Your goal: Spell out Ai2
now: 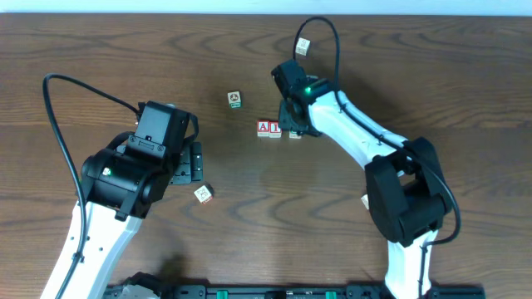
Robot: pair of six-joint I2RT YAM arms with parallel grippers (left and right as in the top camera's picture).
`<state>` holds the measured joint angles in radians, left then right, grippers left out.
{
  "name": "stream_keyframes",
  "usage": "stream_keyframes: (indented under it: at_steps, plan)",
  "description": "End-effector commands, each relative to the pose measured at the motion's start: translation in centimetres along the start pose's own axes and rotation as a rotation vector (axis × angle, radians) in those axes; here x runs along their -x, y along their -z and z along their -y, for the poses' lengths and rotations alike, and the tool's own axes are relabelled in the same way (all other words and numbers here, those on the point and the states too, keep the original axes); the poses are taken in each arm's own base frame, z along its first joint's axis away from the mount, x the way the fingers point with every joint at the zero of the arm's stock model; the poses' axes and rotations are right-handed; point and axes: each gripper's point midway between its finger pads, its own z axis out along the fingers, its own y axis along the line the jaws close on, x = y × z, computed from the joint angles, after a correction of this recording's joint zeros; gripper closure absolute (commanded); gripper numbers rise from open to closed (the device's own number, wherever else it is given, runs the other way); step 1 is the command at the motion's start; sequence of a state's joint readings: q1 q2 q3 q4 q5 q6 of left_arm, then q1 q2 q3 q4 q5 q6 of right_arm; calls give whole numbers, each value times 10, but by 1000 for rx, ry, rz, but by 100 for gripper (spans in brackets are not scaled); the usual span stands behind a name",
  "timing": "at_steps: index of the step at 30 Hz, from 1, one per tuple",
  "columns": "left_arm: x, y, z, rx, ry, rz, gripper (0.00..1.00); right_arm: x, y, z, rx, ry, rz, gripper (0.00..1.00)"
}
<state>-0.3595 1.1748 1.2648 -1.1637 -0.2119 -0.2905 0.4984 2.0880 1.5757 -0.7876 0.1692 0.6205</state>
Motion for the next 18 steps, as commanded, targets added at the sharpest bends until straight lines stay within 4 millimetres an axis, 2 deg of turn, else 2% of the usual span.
stream_keyframes:
  at_steps: [1,4,7,10,14,18]
  plan:
    - [4,3,0,-4,1,7,5,19,7,9,-55,-11,56,58]
    - [3,3,0,-4,1,7,4,17,8,22,-103,-14,40,59]
    - [3,3,0,-4,1,7,5,13,10,49,-215,-51,31,61]
    - [3,3,0,-4,1,7,5,9,12,64,-269,-63,12,61]
    - [3,3,-1,-3,1,6,5,0,8,69,-269,-89,-29,61]
    - [2,3,-1,-1,-1,-1,5,-2,0,66,-236,-102,-34,61]
